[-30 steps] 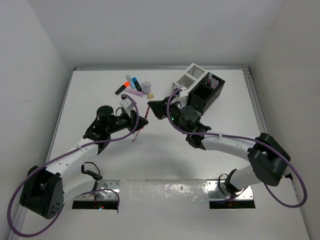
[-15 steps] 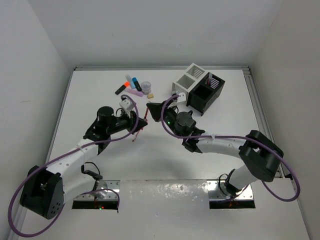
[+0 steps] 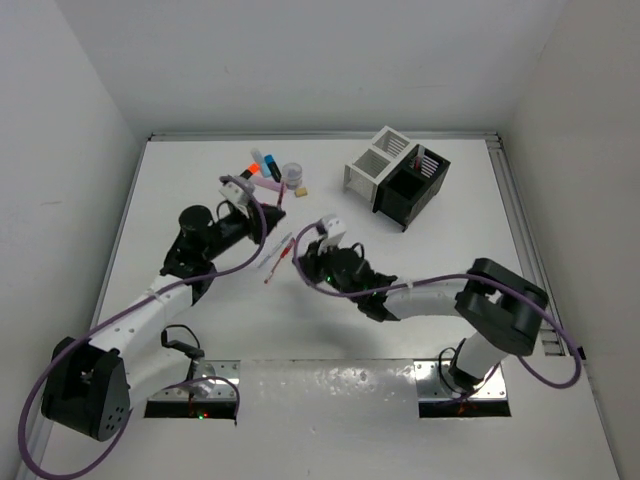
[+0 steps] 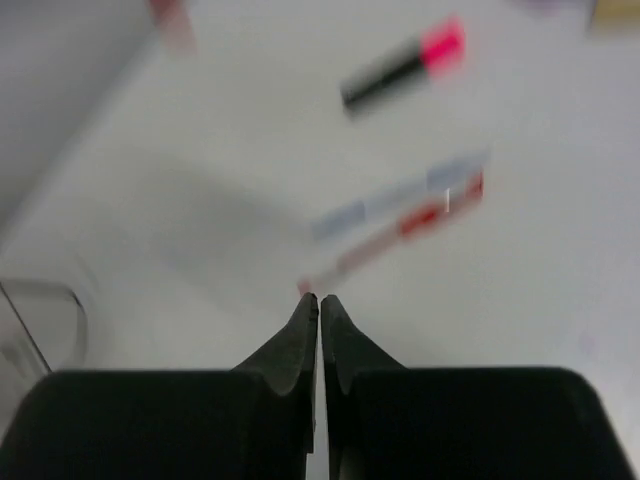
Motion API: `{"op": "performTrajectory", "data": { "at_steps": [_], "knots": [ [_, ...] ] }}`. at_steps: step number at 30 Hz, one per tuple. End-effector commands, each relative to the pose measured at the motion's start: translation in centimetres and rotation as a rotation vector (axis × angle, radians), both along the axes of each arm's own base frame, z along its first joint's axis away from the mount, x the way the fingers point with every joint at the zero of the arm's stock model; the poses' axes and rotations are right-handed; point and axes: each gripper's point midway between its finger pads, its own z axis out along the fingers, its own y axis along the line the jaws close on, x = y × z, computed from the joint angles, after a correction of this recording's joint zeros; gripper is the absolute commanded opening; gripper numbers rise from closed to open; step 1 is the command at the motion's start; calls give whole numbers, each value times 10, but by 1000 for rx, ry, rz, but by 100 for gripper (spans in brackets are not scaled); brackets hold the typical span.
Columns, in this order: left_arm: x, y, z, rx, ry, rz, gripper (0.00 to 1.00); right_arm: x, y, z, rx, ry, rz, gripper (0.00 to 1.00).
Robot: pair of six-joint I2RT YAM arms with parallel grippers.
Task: Sort the stationery into containers
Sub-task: Close the pen cap on the pen.
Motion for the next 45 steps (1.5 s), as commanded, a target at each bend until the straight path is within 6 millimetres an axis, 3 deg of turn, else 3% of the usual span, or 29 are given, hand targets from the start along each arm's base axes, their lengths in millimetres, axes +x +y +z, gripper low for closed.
{"op": "performTrajectory", "data": {
  "at_steps": [1,6,9,11,13,15,16,17,19,20,23,24,26,27,28,30,32,35,37,40,45],
  "knots": [
    [7,8,152,-177,-503,37,0,-65,-19,-119,-355,254,181,0],
    [1,1,125,-130,-426,-15,0,-54,-13,-87,-319,187,174,0],
    [0,2,120,-118,-413,-12,0,-42,-24,-69,-312,154,126,0],
    [-1,3,120,-118,-412,-12,0,-40,-35,-68,-331,155,105,1],
    [-2,2,118,-117,-407,-14,0,-34,-49,-51,-331,142,77,6],
    [-1,3,117,-113,-401,-6,0,-24,-63,-35,-356,107,53,19],
    [0,5,114,-112,-395,2,0,-21,-67,-12,-350,80,50,26],
    [0,5,112,-108,-389,3,0,-14,-73,2,-369,45,44,43],
    [-2,3,108,-109,-370,-8,0,-8,-76,43,-367,-14,47,60],
    [-2,3,105,-108,-361,-13,0,1,-73,77,-342,-71,51,71],
    [-5,0,99,-104,-332,-36,0,8,-72,123,-303,-134,70,81],
    [-7,-2,96,-101,-325,-47,0,8,-65,151,-253,-175,101,83],
    [-8,-3,89,-87,-298,-52,0,13,-62,175,-202,-211,97,77],
    [-8,-3,88,-83,-292,-52,0,16,-61,193,-161,-239,84,65],
    [-9,-6,84,-74,-278,-61,0,19,-58,208,-114,-271,75,37],
    [-11,-9,81,-69,-265,-70,0,23,-52,221,-58,-289,69,26],
    [-13,-11,79,-69,-252,-80,0,23,-44,233,-7,-317,91,39],
    [-15,-13,79,-69,-248,-84,0,26,-33,242,50,-335,110,70],
    [-15,-14,78,-70,-244,-86,0,30,-26,242,70,-332,115,74],
    [-16,-15,76,-70,-240,-90,0,36,-20,243,92,-336,113,74],
    [-16,-16,75,-70,-234,-92,0,39,-9,244,141,-335,144,66]
  ]
}}
